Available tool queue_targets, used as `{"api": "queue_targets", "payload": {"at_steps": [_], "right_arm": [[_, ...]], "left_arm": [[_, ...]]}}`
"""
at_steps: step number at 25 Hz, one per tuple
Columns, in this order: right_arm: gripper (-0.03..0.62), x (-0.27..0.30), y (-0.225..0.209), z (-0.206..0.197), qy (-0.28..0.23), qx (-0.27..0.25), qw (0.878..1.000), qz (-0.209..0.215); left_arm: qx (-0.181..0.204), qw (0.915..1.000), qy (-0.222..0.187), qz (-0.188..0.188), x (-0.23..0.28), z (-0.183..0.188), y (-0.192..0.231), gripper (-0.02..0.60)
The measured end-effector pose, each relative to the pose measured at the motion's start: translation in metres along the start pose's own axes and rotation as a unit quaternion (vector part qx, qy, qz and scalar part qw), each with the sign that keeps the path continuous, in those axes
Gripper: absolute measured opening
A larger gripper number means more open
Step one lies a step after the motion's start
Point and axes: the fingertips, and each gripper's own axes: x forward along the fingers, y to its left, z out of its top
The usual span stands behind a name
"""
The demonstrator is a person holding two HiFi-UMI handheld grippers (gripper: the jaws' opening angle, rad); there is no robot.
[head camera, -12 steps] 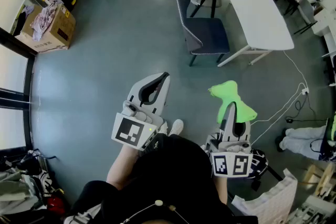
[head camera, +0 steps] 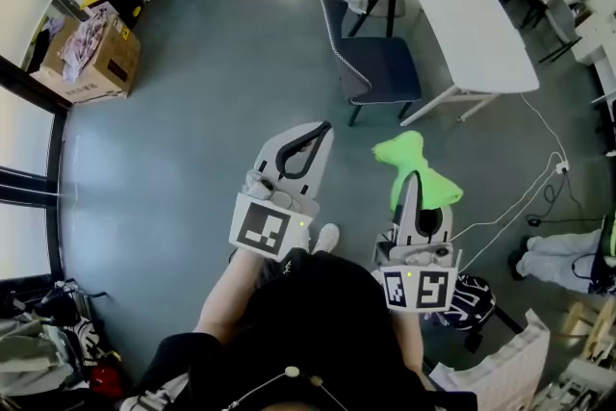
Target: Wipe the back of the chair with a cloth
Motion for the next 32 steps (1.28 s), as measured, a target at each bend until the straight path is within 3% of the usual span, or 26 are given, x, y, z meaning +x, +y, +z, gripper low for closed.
{"api": "queue_targets", "payload": {"at_steps": [15,32], "right_arm": [[0.018,0.035,-0.043,-0.02,0.025,0.014,0.999,0.019],[0.018,0.101,-0.089,-0.018,0.016,-0.054,0.998,0.014]], "left_arm": [[-0.019,0.9997,0.016,0.001,0.037,-0.014,-0.004,-0.002],[0.002,0.9998,0.011,0.014,0.109,-0.023,0.029,-0.002]]}}
